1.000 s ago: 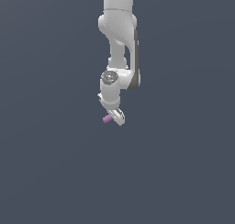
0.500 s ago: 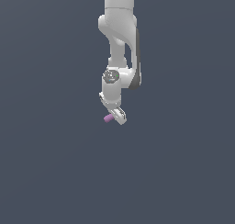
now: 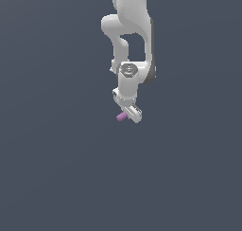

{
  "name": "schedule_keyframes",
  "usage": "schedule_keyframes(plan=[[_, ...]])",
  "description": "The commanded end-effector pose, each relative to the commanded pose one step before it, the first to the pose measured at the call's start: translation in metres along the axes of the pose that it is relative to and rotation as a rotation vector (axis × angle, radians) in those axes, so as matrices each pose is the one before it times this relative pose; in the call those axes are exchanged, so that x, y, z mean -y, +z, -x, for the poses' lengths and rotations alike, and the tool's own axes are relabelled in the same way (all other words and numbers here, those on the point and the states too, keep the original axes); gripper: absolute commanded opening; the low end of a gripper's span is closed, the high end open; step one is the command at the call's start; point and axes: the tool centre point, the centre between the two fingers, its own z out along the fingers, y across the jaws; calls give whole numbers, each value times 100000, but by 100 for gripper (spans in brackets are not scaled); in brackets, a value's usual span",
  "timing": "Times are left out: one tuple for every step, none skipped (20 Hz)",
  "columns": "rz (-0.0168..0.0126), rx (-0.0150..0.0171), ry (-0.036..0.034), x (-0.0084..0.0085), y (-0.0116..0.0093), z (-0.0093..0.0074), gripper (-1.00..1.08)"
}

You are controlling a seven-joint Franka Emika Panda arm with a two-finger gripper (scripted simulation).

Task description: Pick up the object and move it to a goal position.

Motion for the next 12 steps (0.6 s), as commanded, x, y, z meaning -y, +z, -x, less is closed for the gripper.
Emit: schedule_keyframes(plan=[[-45, -9, -64, 775, -1126, 2059, -100], [0, 0, 0, 342, -493, 888, -100], [0, 0, 0, 358, -515, 925, -100], [0, 0, 0, 372, -533, 954, -100], [0, 0, 0, 374, -532, 948, -100], [54, -33, 28, 366, -502, 911, -100], [0, 0, 0, 353, -497, 878, -100], [0, 0, 0, 337, -473, 832, -100], [23, -65, 2, 322, -449, 791, -100], [0, 0, 0, 306, -424, 741, -100], [0, 0, 0, 294, -400, 698, -100], [0, 0, 0, 280, -377, 655, -100]])
